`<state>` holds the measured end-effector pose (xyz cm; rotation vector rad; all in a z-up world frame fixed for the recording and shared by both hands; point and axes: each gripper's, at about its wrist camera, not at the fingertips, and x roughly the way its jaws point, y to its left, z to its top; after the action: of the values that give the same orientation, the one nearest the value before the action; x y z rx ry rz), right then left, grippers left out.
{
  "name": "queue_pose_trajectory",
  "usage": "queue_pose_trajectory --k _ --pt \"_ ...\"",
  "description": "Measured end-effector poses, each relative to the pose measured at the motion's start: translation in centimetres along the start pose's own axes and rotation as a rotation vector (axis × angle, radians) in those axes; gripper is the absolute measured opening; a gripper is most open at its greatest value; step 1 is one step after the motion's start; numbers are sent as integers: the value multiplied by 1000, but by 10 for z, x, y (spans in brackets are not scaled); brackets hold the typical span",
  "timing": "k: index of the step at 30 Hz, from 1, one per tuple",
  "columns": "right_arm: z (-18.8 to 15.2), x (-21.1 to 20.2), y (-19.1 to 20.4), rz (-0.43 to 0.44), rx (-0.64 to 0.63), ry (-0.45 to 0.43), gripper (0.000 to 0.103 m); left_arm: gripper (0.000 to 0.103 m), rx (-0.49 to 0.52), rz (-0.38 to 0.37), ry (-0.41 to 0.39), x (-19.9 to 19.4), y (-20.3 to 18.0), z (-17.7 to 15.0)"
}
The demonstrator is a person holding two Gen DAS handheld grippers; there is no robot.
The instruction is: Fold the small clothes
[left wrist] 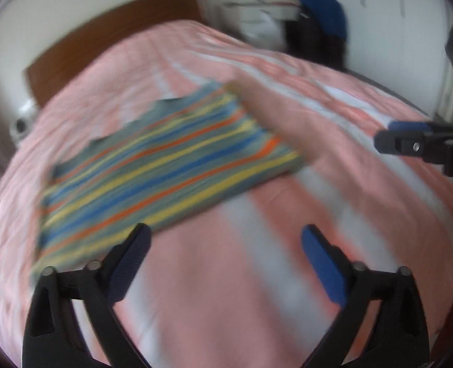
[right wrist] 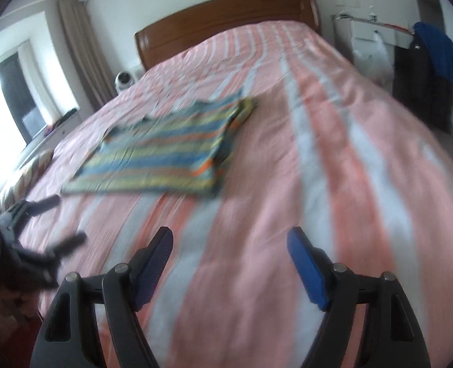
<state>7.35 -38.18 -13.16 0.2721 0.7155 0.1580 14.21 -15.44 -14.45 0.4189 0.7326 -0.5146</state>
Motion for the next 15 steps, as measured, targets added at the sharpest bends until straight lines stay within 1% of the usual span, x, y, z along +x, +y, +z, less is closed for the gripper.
queue_pose_trajectory --k 1,3,4,5,6,7,8,10,12,15 --pt "6 1 -9 6 17 3 76 88 35 -10 24 21 -12 14" --pt "21 8 -26 34 42 33 76 81 86 5 68 54 -28 28" --pt "29 15 -33 62 49 57 76 79 93 14 75 69 -34 33" --pt "38 21 -36 92 56 80 75 64 71 10 63 74 -32 37" --pt "45 29 -39 121 68 101 73 27 42 12 63 78 -28 39" --pt "53 37 -44 146 86 120 71 10 10 30 70 80 -24 40" --pt "62 47 -50 177 115 137 71 6 -26 26 67 80 -17 41" --pt "80 74 -58 245 179 169 71 5 -68 -16 49 76 -10 37" --pt "100 113 -57 294 215 229 71 5 -81 -41 25 70 -7 35" --pt "130 168 -47 310 226 287 69 5 -109 -79 2 62 0 34"
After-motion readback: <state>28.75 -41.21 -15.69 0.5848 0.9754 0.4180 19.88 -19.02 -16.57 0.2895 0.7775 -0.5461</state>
